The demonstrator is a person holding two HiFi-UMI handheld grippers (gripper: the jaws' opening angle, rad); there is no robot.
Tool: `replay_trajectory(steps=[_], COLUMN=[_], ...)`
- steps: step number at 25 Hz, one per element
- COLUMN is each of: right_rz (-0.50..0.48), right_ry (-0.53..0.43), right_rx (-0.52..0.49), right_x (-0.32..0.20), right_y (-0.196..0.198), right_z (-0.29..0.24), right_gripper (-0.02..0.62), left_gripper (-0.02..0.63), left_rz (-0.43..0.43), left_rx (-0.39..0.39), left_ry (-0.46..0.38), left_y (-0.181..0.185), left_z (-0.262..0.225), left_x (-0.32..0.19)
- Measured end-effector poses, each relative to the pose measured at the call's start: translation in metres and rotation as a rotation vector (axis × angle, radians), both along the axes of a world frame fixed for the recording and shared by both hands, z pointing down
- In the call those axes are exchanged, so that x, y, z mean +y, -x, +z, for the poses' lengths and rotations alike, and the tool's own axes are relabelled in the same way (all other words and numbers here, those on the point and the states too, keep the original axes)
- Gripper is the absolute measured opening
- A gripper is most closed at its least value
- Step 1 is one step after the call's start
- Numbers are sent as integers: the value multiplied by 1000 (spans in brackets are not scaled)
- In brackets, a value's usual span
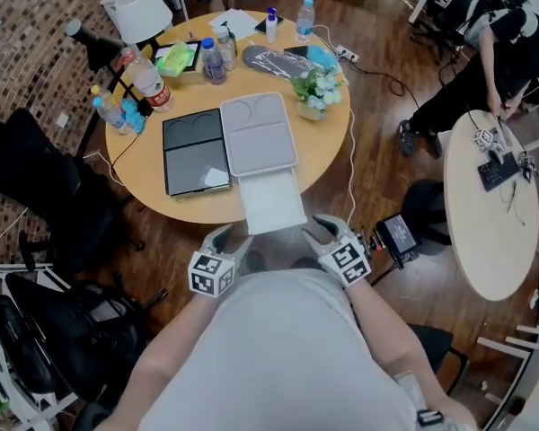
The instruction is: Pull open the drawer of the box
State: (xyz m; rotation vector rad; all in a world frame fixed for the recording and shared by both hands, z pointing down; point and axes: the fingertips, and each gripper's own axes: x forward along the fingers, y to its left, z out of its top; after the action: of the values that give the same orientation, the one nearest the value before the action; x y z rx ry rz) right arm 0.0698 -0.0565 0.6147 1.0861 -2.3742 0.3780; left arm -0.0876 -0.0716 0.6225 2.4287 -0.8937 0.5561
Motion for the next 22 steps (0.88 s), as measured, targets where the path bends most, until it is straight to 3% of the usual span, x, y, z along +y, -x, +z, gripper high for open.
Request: replay_trajectory(steps=[4, 10, 14, 22], right_rz=[-20, -66, -70, -162], right_ry=[-34, -73, -105, -123], right_rx=[-56, -87, -109, -139], right_x=[6, 28, 41, 80], right_y=[-8, -24, -43, -41], right_z=[-17, -45, -46, -56], right_gripper=[141, 101, 31, 6], left_gripper=[218, 141, 104, 28], left_rz=[28, 33, 71, 3], left_rx=[57, 114, 145, 181], left_ry=[-74, -67, -73, -84], left_y=[-19, -58, -85, -91], left_z=[-27, -41, -48, -52], left_x=[9, 39, 61, 96])
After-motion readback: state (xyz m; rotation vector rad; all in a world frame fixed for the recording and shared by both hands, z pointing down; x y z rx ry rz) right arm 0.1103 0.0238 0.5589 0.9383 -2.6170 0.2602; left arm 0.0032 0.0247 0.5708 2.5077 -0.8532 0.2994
